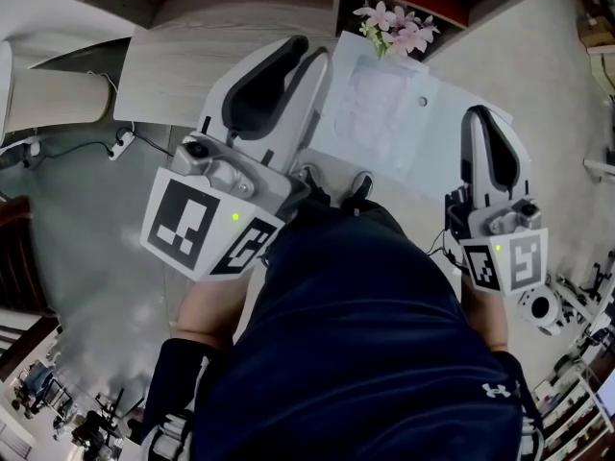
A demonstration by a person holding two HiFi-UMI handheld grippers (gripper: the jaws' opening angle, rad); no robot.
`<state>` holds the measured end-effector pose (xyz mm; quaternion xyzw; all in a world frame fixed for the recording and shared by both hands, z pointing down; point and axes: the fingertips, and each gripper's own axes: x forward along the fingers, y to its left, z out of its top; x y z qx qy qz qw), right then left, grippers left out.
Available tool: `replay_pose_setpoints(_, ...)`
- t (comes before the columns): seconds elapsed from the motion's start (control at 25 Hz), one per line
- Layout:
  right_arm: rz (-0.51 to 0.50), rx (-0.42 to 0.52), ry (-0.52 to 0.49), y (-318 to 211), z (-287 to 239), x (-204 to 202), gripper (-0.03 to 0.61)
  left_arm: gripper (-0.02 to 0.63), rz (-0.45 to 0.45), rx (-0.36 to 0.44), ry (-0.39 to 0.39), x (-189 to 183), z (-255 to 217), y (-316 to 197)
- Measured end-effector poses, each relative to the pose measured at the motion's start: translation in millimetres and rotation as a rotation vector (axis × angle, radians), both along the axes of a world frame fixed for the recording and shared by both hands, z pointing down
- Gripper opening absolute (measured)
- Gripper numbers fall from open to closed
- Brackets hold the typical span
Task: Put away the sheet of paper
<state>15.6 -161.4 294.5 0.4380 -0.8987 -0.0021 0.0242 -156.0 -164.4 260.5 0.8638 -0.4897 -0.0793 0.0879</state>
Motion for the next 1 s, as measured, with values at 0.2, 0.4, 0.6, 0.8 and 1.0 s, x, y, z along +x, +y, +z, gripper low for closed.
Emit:
replay_pose_setpoints(0.2, -0.002, -0.019, -0.016, 3, 8, -2, 0.026, 0.086, 0.021, -0.034, 0.004, 5, 11, 4)
replay_pose_setpoints(0.4, 0.012, -0.016, -0.036, 0, 3, 4, 0.023, 0.086, 0.029, -0.052, -0.004, 10, 16, 5)
replay_pose_setpoints(0.6, 0.026, -0.014, -0.054, 1, 1, 9, 0.021, 0.086, 0.025, -0.054, -0.005, 8, 18, 8)
replay_pose_setpoints(0.8, 0.029, -0.015, -0.057, 4, -1, 9, 0.021, 0.086, 0.03, -0.058, -0.003, 9, 20, 12)
replay_pose_setpoints(1.0, 0.029, -0.015, -0.054, 11, -2, 9, 0.021, 0.086, 0.034, -0.057, 0.0, 9, 19, 18)
